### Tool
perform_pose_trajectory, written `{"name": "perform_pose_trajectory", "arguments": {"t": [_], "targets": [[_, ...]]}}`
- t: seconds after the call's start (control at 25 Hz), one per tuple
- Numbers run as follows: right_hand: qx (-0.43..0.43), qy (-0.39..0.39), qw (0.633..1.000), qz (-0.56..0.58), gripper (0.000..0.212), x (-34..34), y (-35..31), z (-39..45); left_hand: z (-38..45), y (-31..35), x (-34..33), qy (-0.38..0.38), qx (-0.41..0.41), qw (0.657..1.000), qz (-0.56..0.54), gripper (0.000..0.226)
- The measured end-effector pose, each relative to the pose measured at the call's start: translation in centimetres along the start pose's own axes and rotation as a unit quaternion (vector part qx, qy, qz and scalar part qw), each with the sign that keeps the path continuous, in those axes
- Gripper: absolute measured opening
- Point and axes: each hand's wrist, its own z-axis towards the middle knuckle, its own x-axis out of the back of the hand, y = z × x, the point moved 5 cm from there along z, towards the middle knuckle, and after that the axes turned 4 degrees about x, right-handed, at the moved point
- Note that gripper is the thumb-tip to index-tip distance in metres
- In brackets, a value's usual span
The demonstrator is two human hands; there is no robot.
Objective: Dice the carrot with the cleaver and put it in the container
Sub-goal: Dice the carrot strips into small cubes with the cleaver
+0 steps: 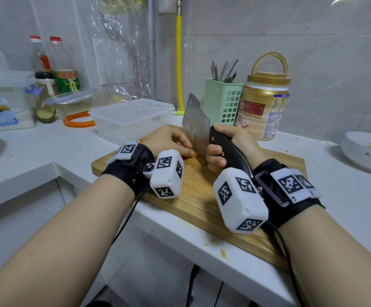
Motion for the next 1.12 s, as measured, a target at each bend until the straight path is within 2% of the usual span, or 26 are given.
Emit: {"name": "perform_pose_trajectory", "arguments": {"t": [0.52, 1.12], "targets": [[-0.009, 0.015, 1.000, -0.021, 0.032, -0.2, 0.3, 0.2, 0.0, 0.3, -0.4, -0.062, -0.017, 0.998, 0.003, 0.016], [-0.039, 0.048, 0.997, -0.052, 0.028, -0.1, 0.3, 1.1, 0.1, 0.0, -0.4, -0.059, -0.015, 0.998, -0.027, 0.021]]}}
